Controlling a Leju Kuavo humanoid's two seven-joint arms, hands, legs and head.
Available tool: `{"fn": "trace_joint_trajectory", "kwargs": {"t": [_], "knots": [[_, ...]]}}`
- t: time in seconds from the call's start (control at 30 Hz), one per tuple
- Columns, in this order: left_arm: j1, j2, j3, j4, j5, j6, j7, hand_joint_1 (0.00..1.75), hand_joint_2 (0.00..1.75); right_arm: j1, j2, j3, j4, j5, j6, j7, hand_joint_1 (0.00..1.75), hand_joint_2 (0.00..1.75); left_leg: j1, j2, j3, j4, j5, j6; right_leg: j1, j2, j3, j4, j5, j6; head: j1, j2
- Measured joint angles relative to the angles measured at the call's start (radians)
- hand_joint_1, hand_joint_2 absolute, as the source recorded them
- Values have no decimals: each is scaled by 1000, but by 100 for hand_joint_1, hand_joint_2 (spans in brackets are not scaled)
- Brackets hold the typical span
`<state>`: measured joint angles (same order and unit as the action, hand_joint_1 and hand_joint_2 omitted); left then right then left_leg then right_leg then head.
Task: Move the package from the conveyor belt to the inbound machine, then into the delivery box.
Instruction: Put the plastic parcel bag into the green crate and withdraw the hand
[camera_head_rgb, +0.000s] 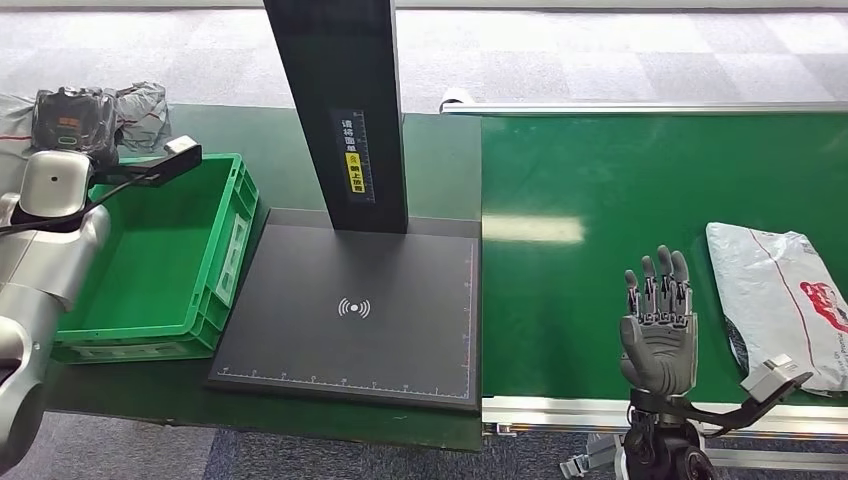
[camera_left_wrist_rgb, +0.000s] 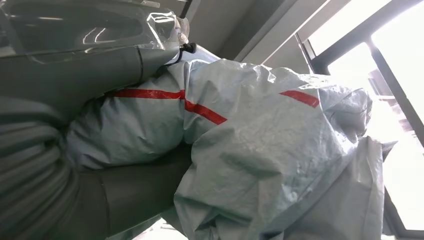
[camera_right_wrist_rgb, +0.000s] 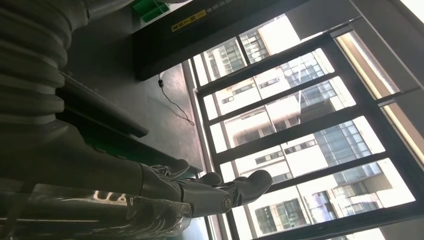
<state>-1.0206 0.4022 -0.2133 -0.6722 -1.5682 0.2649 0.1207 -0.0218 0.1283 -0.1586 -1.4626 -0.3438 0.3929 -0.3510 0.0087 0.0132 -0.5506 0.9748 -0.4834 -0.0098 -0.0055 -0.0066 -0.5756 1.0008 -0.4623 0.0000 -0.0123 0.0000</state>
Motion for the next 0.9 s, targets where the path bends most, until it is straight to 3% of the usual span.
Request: {"fn": "trace_joint_trajectory", "kwargs": {"t": [0.03,0.07,0.3,0.73,0.8,0.9], "knots": [[-2,2,-4,4,0,-1,11,18,175,0,0,0,0,0,-2,0,0,175,0,0,0,0,0,0,0,0,0,0,0,0,0,0],[-4,4,-7,9,0,-2,26,0,175,0,0,0,0,0,-4,0,0,175,0,0,0,0,0,0,0,0,0,0,0,0,0,0],[-24,15,-19,49,0,6,73,0,175,6,-3,0,-3,-3,-34,0,0,175,0,0,0,0,0,0,0,0,0,0,0,0,0,0],[-51,11,-23,88,25,21,45,0,175,17,-28,5,-3,-25,-70,-14,0,175,0,0,0,0,0,0,0,0,0,0,0,0,0,0],[-52,7,-17,92,61,32,17,0,175,17,-35,8,-3,-32,-79,-18,0,175,0,0,0,0,0,0,0,0,0,0,0,0,0,0],[-30,-16,26,66,252,86,-137,0,175,27,-41,10,-8,-33,-103,-20,0,175,0,-1,0,0,0,0,0,-1,0,0,0,0,0,0]]}}
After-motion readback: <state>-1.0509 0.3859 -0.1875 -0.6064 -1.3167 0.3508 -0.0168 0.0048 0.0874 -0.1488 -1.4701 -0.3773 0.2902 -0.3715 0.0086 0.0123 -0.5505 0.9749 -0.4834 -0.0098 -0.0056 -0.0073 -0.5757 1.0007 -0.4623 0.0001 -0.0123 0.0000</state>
